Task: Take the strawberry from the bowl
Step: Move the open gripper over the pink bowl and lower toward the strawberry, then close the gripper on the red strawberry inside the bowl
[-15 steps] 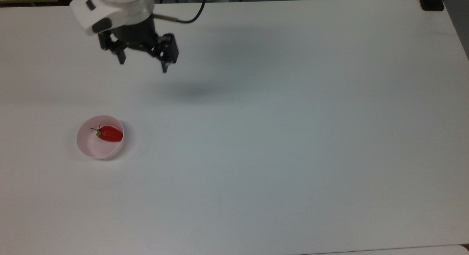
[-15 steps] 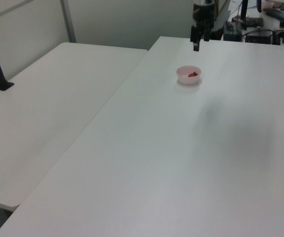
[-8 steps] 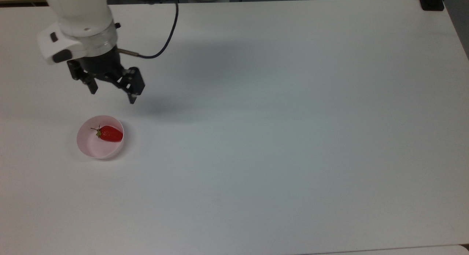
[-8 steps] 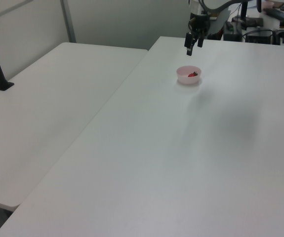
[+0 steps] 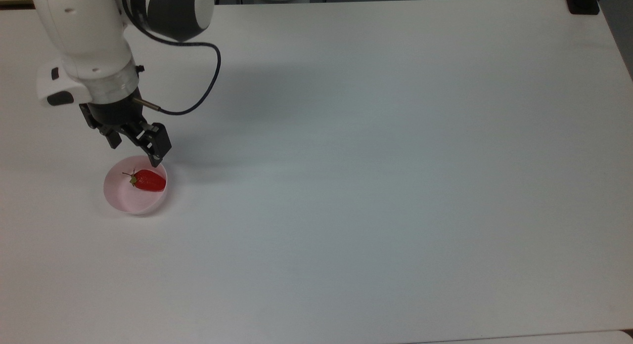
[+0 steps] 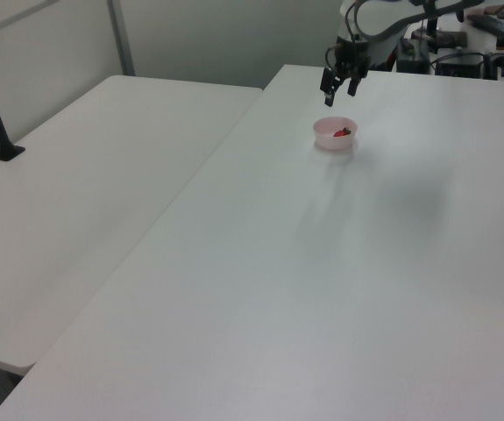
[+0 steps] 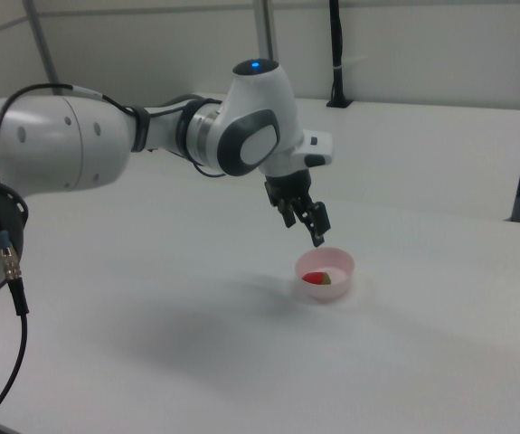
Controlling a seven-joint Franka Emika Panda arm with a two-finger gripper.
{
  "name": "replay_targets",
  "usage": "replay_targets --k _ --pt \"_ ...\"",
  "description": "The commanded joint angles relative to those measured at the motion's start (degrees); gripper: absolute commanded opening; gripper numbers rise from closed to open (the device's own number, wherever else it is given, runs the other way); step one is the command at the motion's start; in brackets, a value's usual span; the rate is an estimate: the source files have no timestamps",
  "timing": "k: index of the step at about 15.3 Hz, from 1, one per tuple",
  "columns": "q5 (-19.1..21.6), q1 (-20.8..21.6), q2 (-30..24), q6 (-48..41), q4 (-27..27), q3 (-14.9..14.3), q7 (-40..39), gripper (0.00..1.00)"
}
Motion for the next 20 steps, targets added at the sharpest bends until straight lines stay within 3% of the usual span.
replay_targets --k 1,6,11,20 --pt "0.84 -1.25 1.62 1.08 1.15 -0.11 -2.87 0.82" --pt "0.49 -1.96 5.31 3.11 1.15 -0.2 -4.11 0.78" --pt "0.67 -1.87 7.16 5.13 1.15 -0.2 -0.17 0.68" --pt "-1.26 -1.43 8.13 5.13 0.71 -0.11 0.02 0.68"
